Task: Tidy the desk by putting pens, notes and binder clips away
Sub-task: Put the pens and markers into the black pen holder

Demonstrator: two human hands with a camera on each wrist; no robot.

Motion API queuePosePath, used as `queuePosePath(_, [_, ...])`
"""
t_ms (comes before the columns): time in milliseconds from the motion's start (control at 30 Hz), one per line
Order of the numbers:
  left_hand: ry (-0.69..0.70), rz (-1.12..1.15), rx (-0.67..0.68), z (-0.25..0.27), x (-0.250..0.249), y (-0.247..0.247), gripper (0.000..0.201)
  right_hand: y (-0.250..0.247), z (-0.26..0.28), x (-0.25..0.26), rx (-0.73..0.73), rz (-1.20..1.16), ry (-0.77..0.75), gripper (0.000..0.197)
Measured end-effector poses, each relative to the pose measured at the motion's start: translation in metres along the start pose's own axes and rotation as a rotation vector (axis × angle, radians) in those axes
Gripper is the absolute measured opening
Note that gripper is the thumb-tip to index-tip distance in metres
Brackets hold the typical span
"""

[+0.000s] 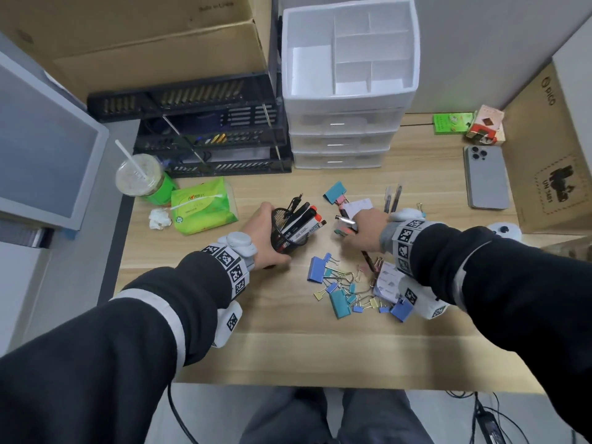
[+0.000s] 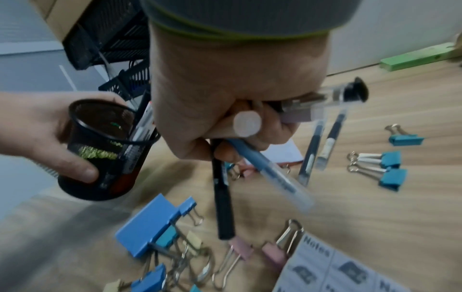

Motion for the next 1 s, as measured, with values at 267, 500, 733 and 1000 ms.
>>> queuePosePath(267, [0.036, 0.006, 0.004, -0.019, -0.036, -0.004, 0.091, -0.073, 0.001, -0.034, -0.259, -0.867, 0.230, 0.031])
queuePosePath(500, [0.053, 0.023, 0.008, -0.021, -0.055, 0.007, 0.087, -0.105, -0.010, -0.022, -0.278, -1.623, 0.247, 0.008])
queuePosePath(733, [0.064, 0.057, 0.012, -0.020, -0.067, 0.015, 0.093, -0.090, 0.001, 0.025, -0.278, -1.864, 0.233, 0.013])
queuePosePath(1000, [0.025, 0.065, -0.012, -0.018, -0.070, 0.016, 0.095, -0.073, 0.015, 0.048, -0.494, -1.383, 0.070, 0.015])
Point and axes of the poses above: each hand's wrist, its own z-axis away from the middle knuckle, its own y-axis out of the palm, x = y × z, the point moved 8 cm from there along -z, towards the middle knuckle, and after that the axes turned 10 degrees about -x, right-handed, at the moved point
